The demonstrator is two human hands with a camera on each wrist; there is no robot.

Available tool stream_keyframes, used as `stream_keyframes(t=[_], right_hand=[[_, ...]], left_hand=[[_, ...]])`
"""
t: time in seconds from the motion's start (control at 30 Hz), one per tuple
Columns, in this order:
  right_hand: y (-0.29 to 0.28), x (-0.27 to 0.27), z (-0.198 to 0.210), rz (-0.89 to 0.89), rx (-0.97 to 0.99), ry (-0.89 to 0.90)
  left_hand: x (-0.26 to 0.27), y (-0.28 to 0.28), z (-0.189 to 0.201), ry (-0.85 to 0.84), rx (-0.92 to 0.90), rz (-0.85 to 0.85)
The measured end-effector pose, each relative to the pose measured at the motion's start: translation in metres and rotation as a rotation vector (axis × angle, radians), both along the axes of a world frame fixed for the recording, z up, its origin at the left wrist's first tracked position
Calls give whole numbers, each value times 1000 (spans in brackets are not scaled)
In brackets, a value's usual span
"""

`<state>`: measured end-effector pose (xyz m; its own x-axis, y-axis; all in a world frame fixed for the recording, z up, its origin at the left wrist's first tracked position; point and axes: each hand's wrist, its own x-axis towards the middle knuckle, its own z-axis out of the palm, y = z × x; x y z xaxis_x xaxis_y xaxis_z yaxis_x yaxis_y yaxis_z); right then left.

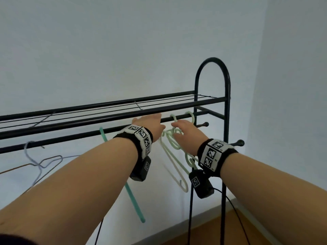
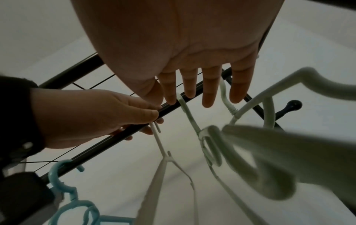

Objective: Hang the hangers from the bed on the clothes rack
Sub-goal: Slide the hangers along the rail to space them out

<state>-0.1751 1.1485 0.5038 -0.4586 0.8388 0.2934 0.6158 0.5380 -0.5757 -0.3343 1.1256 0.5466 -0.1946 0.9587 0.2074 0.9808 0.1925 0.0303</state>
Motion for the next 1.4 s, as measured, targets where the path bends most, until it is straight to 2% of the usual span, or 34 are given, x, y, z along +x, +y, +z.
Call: stream_keyframes(t=[0.23, 0.47, 0.63, 0.9, 1.07, 1.17, 1.27, 1.33, 1.4], right_hand=[[-7, -11, 1, 76, 15, -55], [0, -22, -2, 81, -15, -6], [-6, -24, 4, 82, 14, 7], [-30, -31, 13, 163, 6, -80], [-29, -37, 3, 184, -60, 31], [-26, -43, -1, 95, -71, 157], [-19, -51, 6, -64, -173, 276], [-13, -55, 12, -143, -191, 283], [-10, -57, 17, -190, -117, 195]], left_hand=[[-34, -26, -1, 26, 15, 75], [-59, -56, -3, 72, 18, 140], [-66, -62, -5, 99, 18, 144], [-68, -65, -8, 91, 35, 130], [-69, -75, -14, 87, 71, 115], [-70, -85, -16, 75, 101, 94], [-73, -100, -16, 52, 140, 100], [-74, -109, -14, 48, 144, 121], [-75, -117, -11, 46, 136, 144]])
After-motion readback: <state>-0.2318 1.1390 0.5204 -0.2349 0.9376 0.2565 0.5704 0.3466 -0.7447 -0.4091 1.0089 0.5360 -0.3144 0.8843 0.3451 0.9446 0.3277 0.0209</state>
